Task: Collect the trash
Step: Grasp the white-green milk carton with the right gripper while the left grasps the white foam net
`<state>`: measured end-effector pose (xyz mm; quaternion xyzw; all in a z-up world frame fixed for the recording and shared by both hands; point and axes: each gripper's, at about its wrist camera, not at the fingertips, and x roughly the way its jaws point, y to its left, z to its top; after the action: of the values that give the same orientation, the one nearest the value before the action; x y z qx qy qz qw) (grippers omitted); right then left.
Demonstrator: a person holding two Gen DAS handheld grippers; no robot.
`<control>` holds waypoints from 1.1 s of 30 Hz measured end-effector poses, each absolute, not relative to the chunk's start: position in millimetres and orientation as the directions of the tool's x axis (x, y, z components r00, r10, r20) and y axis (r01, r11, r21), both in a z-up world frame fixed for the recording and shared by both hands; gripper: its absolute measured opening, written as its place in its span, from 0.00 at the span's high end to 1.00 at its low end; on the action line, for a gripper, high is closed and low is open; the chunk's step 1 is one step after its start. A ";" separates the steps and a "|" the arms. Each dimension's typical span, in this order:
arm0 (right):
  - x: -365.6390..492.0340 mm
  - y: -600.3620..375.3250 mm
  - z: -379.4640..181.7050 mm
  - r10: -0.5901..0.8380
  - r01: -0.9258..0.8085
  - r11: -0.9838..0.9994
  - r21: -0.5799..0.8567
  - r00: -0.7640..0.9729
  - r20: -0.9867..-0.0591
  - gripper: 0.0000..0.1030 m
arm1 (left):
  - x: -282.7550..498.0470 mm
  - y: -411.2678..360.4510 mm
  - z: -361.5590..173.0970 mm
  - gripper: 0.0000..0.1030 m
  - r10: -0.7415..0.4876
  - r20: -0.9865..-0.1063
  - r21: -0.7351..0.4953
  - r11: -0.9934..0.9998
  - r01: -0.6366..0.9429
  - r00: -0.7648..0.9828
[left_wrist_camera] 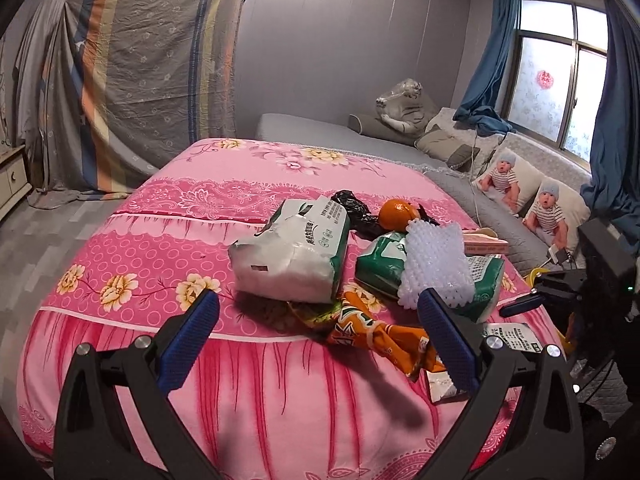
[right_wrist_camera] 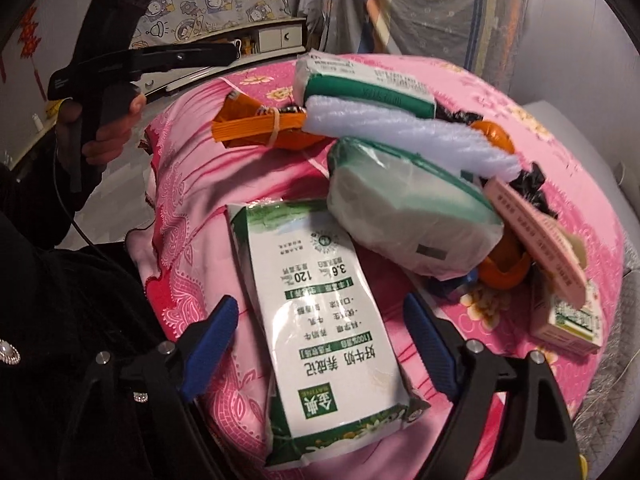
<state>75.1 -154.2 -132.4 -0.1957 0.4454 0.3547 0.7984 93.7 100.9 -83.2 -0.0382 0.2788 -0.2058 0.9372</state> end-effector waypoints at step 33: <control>-12.7 -262.0 -105.4 0.662 -0.525 0.740 0.420 0.457 -0.595 0.49 | 160.2 -58.3 -68.8 0.23 -0.518 -0.698 -0.069 0.736 0.673 0.494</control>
<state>-12.7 -262.0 -105.4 0.0883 0.3866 0.3494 0.8489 160.2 -58.3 -68.8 0.1069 0.3639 -0.3471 0.8577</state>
